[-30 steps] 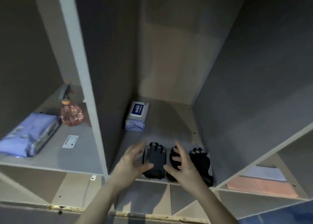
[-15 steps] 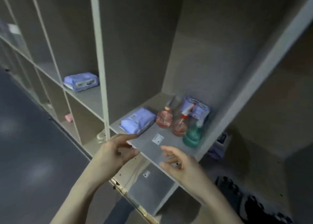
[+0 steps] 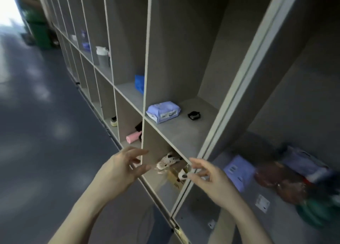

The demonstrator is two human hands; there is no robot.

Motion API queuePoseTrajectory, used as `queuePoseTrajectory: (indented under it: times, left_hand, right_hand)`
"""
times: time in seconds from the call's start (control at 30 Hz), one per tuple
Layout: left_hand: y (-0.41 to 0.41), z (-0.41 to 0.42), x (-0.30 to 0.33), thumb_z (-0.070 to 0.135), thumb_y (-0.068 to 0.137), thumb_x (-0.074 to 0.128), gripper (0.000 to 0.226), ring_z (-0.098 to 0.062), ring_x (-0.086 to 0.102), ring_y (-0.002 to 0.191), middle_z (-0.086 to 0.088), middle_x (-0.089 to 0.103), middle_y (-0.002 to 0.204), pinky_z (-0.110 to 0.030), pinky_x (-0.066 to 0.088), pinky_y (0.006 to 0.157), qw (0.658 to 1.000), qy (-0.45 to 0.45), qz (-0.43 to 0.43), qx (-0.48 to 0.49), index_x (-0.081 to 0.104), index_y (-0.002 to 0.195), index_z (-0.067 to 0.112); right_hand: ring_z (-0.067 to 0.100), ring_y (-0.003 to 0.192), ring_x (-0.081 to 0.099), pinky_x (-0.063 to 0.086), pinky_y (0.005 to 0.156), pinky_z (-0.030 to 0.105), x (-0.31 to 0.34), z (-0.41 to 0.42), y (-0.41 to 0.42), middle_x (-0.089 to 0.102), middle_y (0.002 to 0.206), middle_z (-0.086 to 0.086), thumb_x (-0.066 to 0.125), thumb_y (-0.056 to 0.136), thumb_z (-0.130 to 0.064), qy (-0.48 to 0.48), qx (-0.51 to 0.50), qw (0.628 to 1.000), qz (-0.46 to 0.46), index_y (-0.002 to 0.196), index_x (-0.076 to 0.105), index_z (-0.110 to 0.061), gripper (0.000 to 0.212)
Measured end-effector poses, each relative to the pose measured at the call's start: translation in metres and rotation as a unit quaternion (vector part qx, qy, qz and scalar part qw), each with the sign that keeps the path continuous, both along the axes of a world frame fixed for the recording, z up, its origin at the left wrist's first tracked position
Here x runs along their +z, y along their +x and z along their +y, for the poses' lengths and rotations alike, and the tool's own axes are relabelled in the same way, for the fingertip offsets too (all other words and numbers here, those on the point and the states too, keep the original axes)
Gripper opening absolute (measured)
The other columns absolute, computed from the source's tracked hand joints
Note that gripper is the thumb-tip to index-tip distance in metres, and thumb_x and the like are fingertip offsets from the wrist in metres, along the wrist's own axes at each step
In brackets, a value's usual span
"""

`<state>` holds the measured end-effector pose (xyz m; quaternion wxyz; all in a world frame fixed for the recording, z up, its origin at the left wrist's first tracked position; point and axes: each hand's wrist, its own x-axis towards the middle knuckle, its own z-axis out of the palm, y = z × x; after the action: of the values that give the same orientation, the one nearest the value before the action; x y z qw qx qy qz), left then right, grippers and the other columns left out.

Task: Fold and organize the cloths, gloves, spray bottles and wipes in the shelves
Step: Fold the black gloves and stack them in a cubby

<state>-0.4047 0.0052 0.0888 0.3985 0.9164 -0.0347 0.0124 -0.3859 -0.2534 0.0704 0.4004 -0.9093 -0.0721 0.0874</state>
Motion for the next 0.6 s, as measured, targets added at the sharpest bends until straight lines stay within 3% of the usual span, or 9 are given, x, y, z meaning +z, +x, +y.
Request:
queuePoseTrajectory:
  times: [0.13, 0.27, 0.4, 0.47, 0.6]
  left_hand:
    - [0.057, 0.036, -0.007, 0.043, 0.082, 0.068, 0.037, 0.006, 0.060, 0.094, 0.022, 0.057, 0.107, -0.028, 0.050, 0.084, 1.000, 0.019, 0.017, -0.015, 0.062, 0.118, 0.038]
    - [0.126, 0.043, -0.018, 0.040, 0.083, 0.070, 0.038, 0.005, 0.059, 0.089, 0.019, 0.057, 0.111, -0.024, 0.047, 0.080, 0.998, 0.011, 0.027, -0.048, 0.062, 0.119, 0.035]
    - [0.205, 0.039, -0.039, 0.035, 0.083, 0.071, 0.039, -0.008, 0.062, 0.098, 0.007, 0.059, 0.115, -0.028, 0.048, 0.088, 0.996, 0.017, 0.035, -0.080, 0.064, 0.120, 0.027]
    - [0.246, 0.037, -0.050, 0.033, 0.083, 0.070, 0.042, -0.013, 0.061, 0.099, 0.002, 0.058, 0.115, -0.029, 0.047, 0.089, 0.995, 0.031, 0.042, -0.079, 0.062, 0.124, 0.025]
    - [0.320, 0.031, -0.081, 0.034, 0.085, 0.066, 0.056, -0.018, 0.057, 0.114, 0.002, 0.048, 0.136, -0.035, 0.046, 0.094, 0.988, 0.104, 0.055, -0.101, 0.047, 0.138, 0.027]
  right_hand:
    - [-0.003, 0.094, 0.061, 0.047, 0.084, 0.017, -0.009, 0.035, 0.039, 0.059, 0.115, -0.017, 0.065, 0.086, -0.038, -0.016, -0.013, 1.000, 0.021, 0.105, 0.046, -0.059, 0.034]
    - [-0.003, 0.095, 0.061, 0.050, 0.091, 0.032, -0.017, 0.048, 0.087, 0.059, 0.113, -0.021, 0.065, 0.085, -0.041, -0.031, -0.045, 0.998, 0.035, 0.101, 0.048, -0.060, 0.031]
    - [0.000, 0.102, 0.059, 0.048, 0.095, 0.033, -0.025, 0.057, 0.150, 0.054, 0.117, -0.021, 0.062, 0.087, -0.042, -0.063, -0.061, 0.996, 0.022, 0.130, 0.049, -0.041, 0.045]
    - [0.004, 0.108, 0.057, 0.046, 0.095, 0.030, -0.031, 0.062, 0.182, 0.052, 0.124, -0.017, 0.061, 0.088, -0.041, -0.082, -0.068, 0.994, 0.019, 0.136, 0.043, -0.038, 0.051]
    - [0.011, 0.126, 0.045, 0.037, 0.098, 0.025, -0.054, 0.068, 0.240, 0.039, 0.142, -0.006, 0.058, 0.091, -0.036, -0.125, -0.068, 0.989, 0.045, 0.145, 0.034, -0.032, 0.059]
